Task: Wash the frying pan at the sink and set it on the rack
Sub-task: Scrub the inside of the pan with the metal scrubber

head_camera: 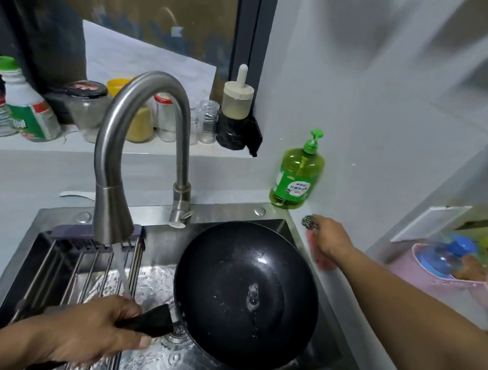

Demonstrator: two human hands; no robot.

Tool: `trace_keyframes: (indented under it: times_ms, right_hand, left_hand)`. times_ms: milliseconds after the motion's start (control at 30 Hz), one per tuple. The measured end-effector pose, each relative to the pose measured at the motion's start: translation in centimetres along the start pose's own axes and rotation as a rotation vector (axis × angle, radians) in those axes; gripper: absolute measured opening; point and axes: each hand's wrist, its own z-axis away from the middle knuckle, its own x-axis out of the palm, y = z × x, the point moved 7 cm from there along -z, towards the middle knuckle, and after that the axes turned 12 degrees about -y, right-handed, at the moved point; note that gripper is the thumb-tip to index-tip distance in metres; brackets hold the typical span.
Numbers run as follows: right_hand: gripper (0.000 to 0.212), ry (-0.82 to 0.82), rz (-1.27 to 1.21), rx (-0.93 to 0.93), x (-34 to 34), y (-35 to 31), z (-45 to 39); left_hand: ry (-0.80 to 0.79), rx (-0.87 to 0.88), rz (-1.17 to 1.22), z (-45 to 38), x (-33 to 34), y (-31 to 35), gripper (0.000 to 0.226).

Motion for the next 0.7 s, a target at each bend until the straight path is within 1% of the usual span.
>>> trace_keyframes:
  times_ms: [67, 167, 233, 333, 400, 467, 500, 567, 633, 700]
  right_hand:
    - [0.044, -0.001, 0.028, 0.047, 0.3, 0.5, -1.7]
    - [0.056, -0.013, 0.060, 0.120, 0.9, 1.4, -4.2]
    - [0.050, -0.015, 0.057, 0.150, 1.5, 1.8, -5.5]
    - [0.032, 0.007, 0.125, 0.205, 2.2, 2.3, -6.8]
    - [0.030, 0.037, 0.200, 0.232, 2.0, 2.1, -7.3]
    - [0.028, 0.112, 0.250, 0.214, 0.9, 1.3, -7.0]
    - [0.029, 0.166, 0.262, 0.180, 0.3, 0.6, -6.7]
    - [0.038, 0.280, 0.276, 0.102, -1.4, -1.0, -5.4]
    - [0.042, 0.376, 0.248, 0.023, -2.5, -3.1, -3.4]
    - [0.039, 0.404, 0.176, -0.049, -2.6, -5.4, -1.2]
  left_hand:
    - [0.005, -0.003, 0.029, -0.4, -0.2, -0.8, 0.039]
    - [0.004, 0.013, 0.025, -0.8, -0.3, -1.4, 0.032]
    - [0.019, 0.010, 0.015, -1.1, -0.3, -1.8, 0.033]
    - [0.016, -0.009, 0.042, -1.7, -0.2, -2.3, 0.033]
    - [0.018, -0.026, 0.021, -2.2, -0.4, -2.5, 0.045]
    - [0.022, -0.065, 0.009, -2.7, -0.3, -2.9, 0.049]
    - [0.024, -0.075, 0.010, -2.8, -0.3, -3.1, 0.047]
    - [0.027, -0.077, -0.004, -3.0, -0.1, -2.8, 0.044]
    - [0.032, -0.083, -0.002, -2.9, -0.1, -2.7, 0.051]
    - [0.032, -0.094, -0.002, -3.3, -0.2, -3.1, 0.056]
